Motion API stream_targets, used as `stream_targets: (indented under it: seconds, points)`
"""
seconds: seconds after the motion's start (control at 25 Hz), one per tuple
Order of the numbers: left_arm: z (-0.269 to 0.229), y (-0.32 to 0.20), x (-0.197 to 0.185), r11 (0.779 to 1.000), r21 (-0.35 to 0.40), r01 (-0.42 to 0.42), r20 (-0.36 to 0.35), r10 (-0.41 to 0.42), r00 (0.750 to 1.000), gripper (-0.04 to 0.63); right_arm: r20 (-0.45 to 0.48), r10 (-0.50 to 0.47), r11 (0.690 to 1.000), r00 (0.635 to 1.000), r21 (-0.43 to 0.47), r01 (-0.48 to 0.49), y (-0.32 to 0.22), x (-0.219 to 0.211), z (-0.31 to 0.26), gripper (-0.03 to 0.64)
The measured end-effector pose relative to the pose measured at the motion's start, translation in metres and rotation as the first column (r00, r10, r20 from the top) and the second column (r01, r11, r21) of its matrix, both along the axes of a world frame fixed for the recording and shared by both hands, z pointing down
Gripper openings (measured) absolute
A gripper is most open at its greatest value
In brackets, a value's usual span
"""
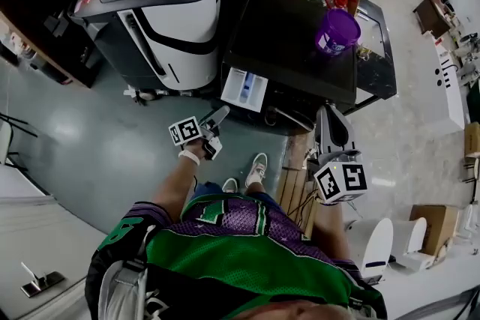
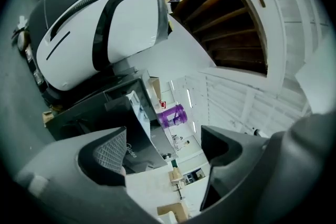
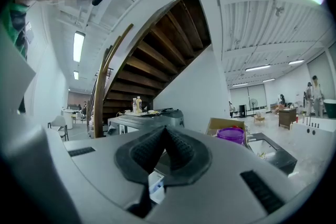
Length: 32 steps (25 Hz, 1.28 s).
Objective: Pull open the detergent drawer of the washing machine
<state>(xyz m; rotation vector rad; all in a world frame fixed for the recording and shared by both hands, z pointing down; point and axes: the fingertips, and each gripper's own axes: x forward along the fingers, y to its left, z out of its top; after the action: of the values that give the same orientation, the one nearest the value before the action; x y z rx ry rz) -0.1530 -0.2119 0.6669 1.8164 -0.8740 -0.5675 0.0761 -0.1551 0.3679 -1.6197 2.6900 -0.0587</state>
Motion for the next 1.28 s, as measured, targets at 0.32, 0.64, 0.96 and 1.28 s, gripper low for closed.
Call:
stream_targets:
  seconds: [0.32, 0.64, 0.96, 1.28]
  points:
    - [-0.059, 0.007, 0.003, 0.986, 0.142, -0.084, 0.200, 0.054, 0.978, 0.446, 0.005, 0.005, 1.000, 1.000, -0.006, -0.005, 0.005, 0.001, -0.007, 0.002]
    - [-0.116, 0.011, 0.014, 0.948, 0.287, -0.136, 0.401, 0.010, 0.916, 0.446, -0.005, -0.016, 0.999, 1.000, -0.033, 0.016, -0.006, 0.009, -0.010, 0.002]
    - [-0.213, 0.018, 0.037, 0.877, 0.455, -0.153, 0.524, -0.125, 0.842, 0.446, 0.025, -0.107, 0.994, 0.994, 0.018, 0.106, -0.026, 0.017, -0.039, 0.002]
    - [-0.292, 0.031, 0.059, 0.814, 0.561, -0.152, 0.577, -0.252, 0.777, 0.445, 0.080, -0.156, 0.986, 0.985, 0.070, 0.150, -0.032, 0.043, -0.062, 0.002]
